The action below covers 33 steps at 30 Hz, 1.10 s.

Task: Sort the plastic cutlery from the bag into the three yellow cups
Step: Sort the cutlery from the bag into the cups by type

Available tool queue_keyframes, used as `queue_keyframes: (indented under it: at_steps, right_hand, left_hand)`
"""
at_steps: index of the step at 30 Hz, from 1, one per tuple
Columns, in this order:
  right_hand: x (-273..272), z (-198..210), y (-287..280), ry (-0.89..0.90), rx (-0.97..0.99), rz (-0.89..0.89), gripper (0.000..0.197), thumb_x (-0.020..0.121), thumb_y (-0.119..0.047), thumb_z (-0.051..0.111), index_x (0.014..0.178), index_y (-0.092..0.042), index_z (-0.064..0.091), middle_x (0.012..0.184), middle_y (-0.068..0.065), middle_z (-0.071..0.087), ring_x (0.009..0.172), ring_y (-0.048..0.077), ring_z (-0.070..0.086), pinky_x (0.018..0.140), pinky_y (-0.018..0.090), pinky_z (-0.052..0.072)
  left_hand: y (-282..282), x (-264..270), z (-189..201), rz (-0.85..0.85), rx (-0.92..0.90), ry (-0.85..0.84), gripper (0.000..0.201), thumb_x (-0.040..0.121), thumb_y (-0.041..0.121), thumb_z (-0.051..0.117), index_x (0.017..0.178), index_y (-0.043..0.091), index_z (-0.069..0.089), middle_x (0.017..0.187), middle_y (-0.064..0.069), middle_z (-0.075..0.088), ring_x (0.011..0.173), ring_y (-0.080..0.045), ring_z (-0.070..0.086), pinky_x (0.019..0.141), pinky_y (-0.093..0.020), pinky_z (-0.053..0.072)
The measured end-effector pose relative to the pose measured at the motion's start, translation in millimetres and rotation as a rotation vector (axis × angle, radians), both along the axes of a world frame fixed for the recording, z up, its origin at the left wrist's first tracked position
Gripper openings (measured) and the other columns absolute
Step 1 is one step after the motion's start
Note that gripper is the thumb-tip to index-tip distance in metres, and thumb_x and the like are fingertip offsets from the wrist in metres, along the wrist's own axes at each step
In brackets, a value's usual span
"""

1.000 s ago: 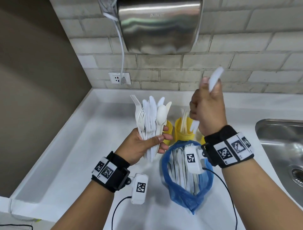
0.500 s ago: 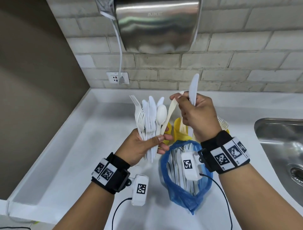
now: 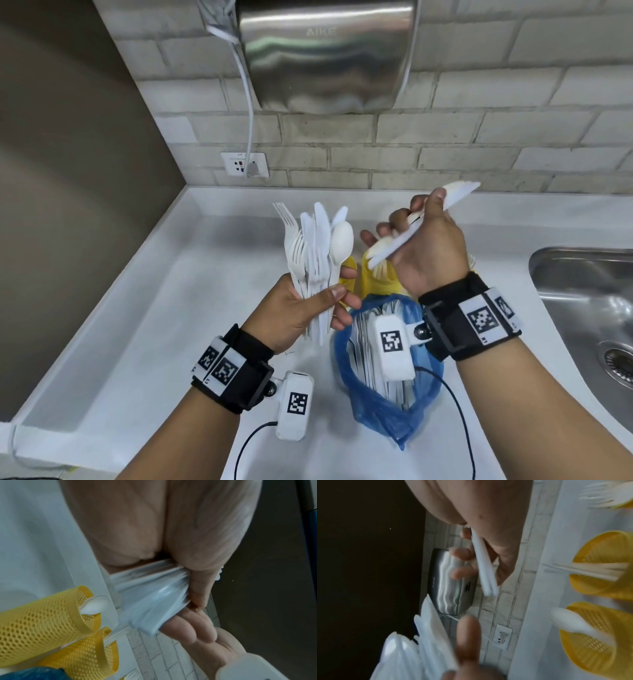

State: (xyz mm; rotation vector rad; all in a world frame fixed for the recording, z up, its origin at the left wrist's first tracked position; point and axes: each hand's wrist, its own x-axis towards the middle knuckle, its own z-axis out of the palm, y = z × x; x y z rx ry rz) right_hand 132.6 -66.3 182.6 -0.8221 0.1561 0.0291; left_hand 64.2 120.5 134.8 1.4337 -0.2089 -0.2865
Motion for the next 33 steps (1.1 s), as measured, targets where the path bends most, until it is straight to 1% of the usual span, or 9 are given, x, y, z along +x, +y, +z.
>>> queue_keyframes:
  at_steps: [2, 4, 10, 15, 18, 20, 25, 30, 33]
  right_hand:
    - [1.7, 5.9, -2.2, -0.039, -0.145, 0.008, 0.035, 0.109, -0.045, 0.039, 0.087, -0.019, 0.045, 0.057, -0.002, 0.026, 0.043, 0.014, 0.027, 0.049, 0.025, 0.036]
    - [0.9, 10.4, -0.7, -0.116, -0.401, 0.09, 0.019, 0.107, -0.032, 0.052, 0.096, -0.017, 0.049, 0.055, -0.006, 0.026, 0.043, 0.011, 0.022, 0.045, 0.021, 0.022]
    - [-11.7, 13.9, 8.9, -0.28, -0.736, 0.22, 0.023, 0.096, -0.017, 0.07, 0.074, -0.011, 0.062, 0.049, -0.007, 0.037, 0.04, 0.01, 0.029, 0.042, 0.02, 0.027]
    - [-6.0, 13.8, 9.5, -0.19, -0.638, 0.085, 0.022, 0.092, -0.014, 0.071, 0.086, 0.007, 0.069, 0.057, 0.002, 0.031, 0.04, 0.01, 0.024, 0.041, 0.018, 0.023]
    - [-9.4, 11.3, 11.5, -0.18, -0.622, 0.178, 0.034, 0.096, -0.018, 0.069, 0.089, 0.014, 0.06, 0.055, 0.001, 0.028, 0.04, 0.012, 0.023, 0.042, 0.018, 0.023]
    - [-14.9, 11.4, 12.8, -0.182, -0.6, 0.273, 0.036, 0.1, -0.02, 0.066, 0.076, 0.005, 0.056, 0.051, 0.0, 0.03, 0.038, 0.011, 0.023, 0.038, 0.017, 0.027]
    - [-11.1, 9.2, 12.7, -0.218, -0.442, 0.159, 0.036, 0.107, -0.03, 0.052, 0.086, -0.005, 0.068, 0.064, 0.009, 0.031, 0.045, 0.012, 0.023, 0.045, 0.024, 0.017]
    - [-17.5, 1.6, 17.5, -0.242, -0.473, 0.277, 0.037, 0.11, -0.03, 0.043, 0.099, 0.002, 0.061, 0.046, 0.002, 0.049, 0.037, 0.016, 0.038, 0.045, 0.027, 0.031]
    - [-10.1, -6.7, 16.6, -0.202, -0.464, 0.147, 0.042, 0.109, -0.035, 0.045, 0.087, -0.004, 0.063, 0.053, 0.009, 0.05, 0.048, 0.022, 0.041, 0.053, 0.034, 0.036]
  left_hand:
    - [-0.9, -0.5, 0.7, 0.0, 0.0, -0.003, 0.023, 0.103, 0.006, 0.052, 0.124, 0.004, 0.061, 0.091, -0.014, 0.073, 0.071, -0.025, 0.068, 0.071, -0.035, 0.058]
    - [-1.8, 0.6, 2.1, -0.012, -0.003, -0.01, 0.023, 0.102, 0.007, 0.052, 0.123, 0.004, 0.061, 0.091, -0.014, 0.072, 0.07, -0.025, 0.068, 0.07, -0.035, 0.058]
    - [-5.0, 3.5, 6.4, -0.034, 0.004, -0.008, 0.025, 0.099, 0.013, 0.056, 0.122, 0.007, 0.063, 0.092, -0.014, 0.073, 0.071, -0.025, 0.069, 0.07, -0.035, 0.058]
    - [-2.1, 3.1, 6.8, -0.037, 0.036, -0.009, 0.028, 0.1, 0.011, 0.055, 0.127, 0.007, 0.062, 0.095, -0.013, 0.074, 0.073, -0.025, 0.07, 0.073, -0.038, 0.062]
    - [-2.5, 2.7, 7.6, -0.031, 0.035, -0.011, 0.028, 0.099, 0.012, 0.056, 0.126, 0.006, 0.062, 0.093, -0.012, 0.074, 0.071, -0.024, 0.069, 0.071, -0.038, 0.06]
    - [-3.3, 3.2, 8.1, -0.028, 0.035, -0.013, 0.027, 0.099, 0.013, 0.056, 0.124, 0.006, 0.062, 0.092, -0.012, 0.074, 0.071, -0.024, 0.068, 0.071, -0.037, 0.06]
    - [-4.3, 4.8, 6.0, -0.02, 0.016, -0.009, 0.03, 0.098, 0.016, 0.057, 0.125, 0.006, 0.063, 0.092, -0.014, 0.073, 0.07, -0.026, 0.066, 0.068, -0.036, 0.057]
    - [-7.6, 8.1, 5.3, -0.027, 0.02, -0.035, 0.024, 0.099, 0.014, 0.057, 0.115, -0.001, 0.064, 0.088, -0.014, 0.072, 0.067, -0.026, 0.065, 0.065, -0.034, 0.055]
    - [-7.9, 7.8, 2.6, -0.042, 0.024, -0.024, 0.026, 0.1, 0.014, 0.055, 0.122, 0.003, 0.064, 0.09, -0.015, 0.072, 0.067, -0.025, 0.065, 0.066, -0.033, 0.055]
